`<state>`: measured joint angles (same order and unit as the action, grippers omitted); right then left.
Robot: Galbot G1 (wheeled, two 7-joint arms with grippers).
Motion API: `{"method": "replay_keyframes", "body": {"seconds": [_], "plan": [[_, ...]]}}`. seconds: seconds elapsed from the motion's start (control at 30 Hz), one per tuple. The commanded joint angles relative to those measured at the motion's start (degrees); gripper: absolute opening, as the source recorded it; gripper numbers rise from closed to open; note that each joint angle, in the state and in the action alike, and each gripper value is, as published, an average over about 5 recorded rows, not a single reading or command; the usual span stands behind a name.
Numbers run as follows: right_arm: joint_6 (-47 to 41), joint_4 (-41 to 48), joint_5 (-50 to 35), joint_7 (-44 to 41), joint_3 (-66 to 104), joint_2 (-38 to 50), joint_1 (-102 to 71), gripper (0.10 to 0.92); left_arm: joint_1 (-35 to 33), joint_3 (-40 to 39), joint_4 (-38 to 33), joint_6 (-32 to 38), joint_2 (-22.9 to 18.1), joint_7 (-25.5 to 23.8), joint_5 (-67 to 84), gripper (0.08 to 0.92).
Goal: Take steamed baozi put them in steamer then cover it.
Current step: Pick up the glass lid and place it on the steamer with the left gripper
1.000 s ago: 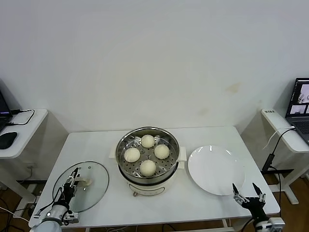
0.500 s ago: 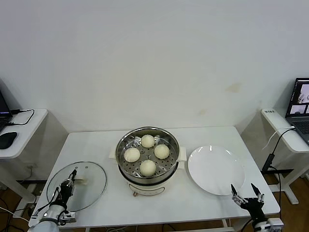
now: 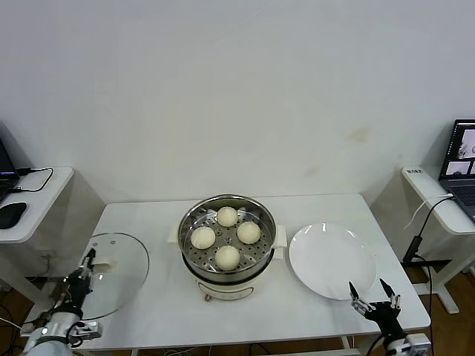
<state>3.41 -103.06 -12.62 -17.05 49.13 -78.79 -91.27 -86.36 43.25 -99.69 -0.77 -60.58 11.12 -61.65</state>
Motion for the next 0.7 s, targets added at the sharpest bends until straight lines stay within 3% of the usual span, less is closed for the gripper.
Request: {"method": "replay_keyframes", "body": {"seconds": [0.03,0.2,0.37,0.7], "plan": [[0.2,-0.8,2.0,0.1,-1.4,0.7,-0.3,0.823,-6.1,5.0,-23.0,-10.8,3.6,-8.1,10.5,0.139],[0.2,-0.6,3.4,0.3,-2.7,0.8,0.3,0.823,-3.7,-4.8,-29.9,-17.9,8.5,-10.2,13.3,0.139],[0.4,-1.0,5.0,0.4,-3.9,0.8,0.2,0.823,3.3,-17.0,-30.4,-23.1,13.7,-11.5,12.6,0.139],[1.8,-2.0,9.3,0.8,-4.2,-1.8,-0.5,0.823,21.5,-37.0,-23.6,-29.3,10.4,-15.7,6.5,0.139]]}}
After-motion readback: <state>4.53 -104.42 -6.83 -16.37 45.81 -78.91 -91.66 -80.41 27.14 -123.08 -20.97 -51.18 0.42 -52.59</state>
